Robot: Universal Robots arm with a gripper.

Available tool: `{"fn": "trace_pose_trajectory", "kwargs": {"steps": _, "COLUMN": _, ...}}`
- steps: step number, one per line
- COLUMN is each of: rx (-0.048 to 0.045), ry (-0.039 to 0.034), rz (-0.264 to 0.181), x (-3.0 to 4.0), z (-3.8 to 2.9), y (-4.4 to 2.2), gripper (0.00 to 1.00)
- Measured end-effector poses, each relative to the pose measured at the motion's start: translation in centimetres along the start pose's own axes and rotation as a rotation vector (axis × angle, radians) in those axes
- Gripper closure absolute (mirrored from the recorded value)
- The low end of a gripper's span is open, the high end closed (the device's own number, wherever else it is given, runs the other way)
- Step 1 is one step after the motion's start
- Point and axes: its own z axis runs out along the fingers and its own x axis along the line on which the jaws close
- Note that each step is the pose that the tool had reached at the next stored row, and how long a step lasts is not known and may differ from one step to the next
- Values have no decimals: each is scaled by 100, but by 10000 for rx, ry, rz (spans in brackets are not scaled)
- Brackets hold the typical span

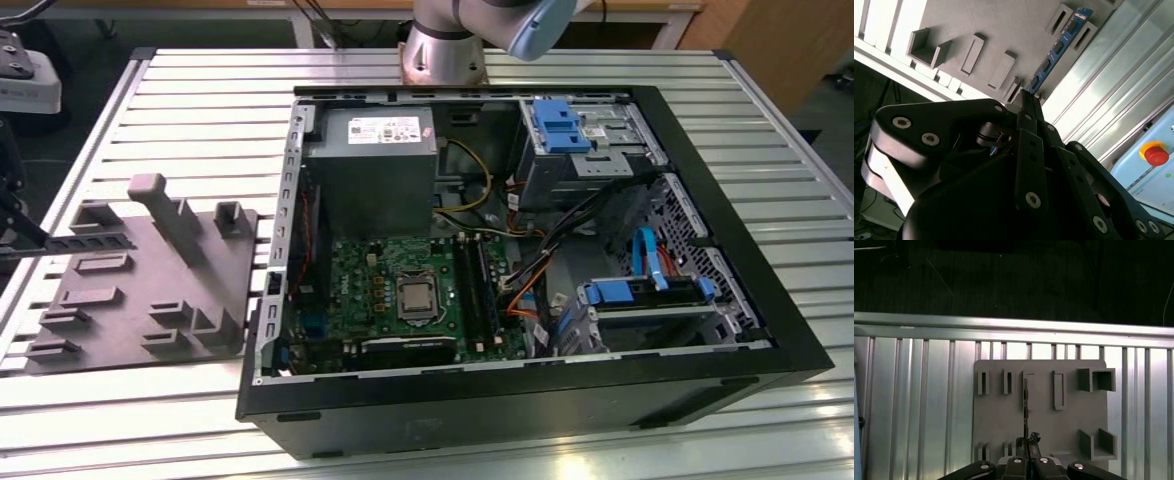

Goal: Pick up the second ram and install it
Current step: 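Pick up the second ram and move it above second insertion slot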

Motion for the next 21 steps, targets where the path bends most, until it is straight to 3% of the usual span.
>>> {"fn": "trace_pose_trajectory", "kwargs": {"steps": 21, "rx": 39, "ry": -85, "rz": -5, "x": -16, "z": -190, "y": 7, "gripper": 88}}
